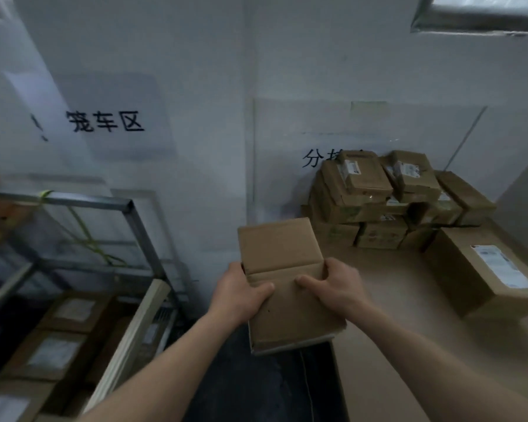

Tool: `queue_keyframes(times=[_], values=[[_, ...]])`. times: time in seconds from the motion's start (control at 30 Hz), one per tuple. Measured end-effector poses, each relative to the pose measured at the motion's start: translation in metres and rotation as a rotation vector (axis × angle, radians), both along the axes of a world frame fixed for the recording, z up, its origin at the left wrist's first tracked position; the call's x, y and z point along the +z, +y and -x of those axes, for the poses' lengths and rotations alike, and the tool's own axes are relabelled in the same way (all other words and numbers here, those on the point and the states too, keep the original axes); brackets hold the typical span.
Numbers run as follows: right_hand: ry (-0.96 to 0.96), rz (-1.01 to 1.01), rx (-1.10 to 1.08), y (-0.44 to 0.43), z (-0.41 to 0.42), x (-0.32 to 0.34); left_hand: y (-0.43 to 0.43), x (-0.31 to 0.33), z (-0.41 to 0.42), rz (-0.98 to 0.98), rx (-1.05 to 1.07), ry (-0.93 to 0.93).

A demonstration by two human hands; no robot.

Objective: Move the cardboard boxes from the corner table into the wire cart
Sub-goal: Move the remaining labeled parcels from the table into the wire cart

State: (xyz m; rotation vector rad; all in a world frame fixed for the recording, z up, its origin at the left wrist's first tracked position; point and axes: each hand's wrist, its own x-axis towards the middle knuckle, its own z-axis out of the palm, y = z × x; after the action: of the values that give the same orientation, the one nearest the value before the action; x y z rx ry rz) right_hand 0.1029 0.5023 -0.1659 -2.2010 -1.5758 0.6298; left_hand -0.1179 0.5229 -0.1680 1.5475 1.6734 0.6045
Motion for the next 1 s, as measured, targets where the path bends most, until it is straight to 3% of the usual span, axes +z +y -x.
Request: queue_keyframes(times=[0.17,0.5,1.0], values=[[-0.083,-0.013,0.182,0.023,0.066,0.002,-0.012,0.003,0.066,-0.006,0.175,0.004],[-0.028,0.112,0.543,0.054,0.227,-0.016,-0.053,-0.023,0.211,0.08,0.487,-0.083],[-0.214,0.189,0.878,0.124,0.47,-0.07,-0.048,-0.08,0.397,0.213,0.868,-0.216]])
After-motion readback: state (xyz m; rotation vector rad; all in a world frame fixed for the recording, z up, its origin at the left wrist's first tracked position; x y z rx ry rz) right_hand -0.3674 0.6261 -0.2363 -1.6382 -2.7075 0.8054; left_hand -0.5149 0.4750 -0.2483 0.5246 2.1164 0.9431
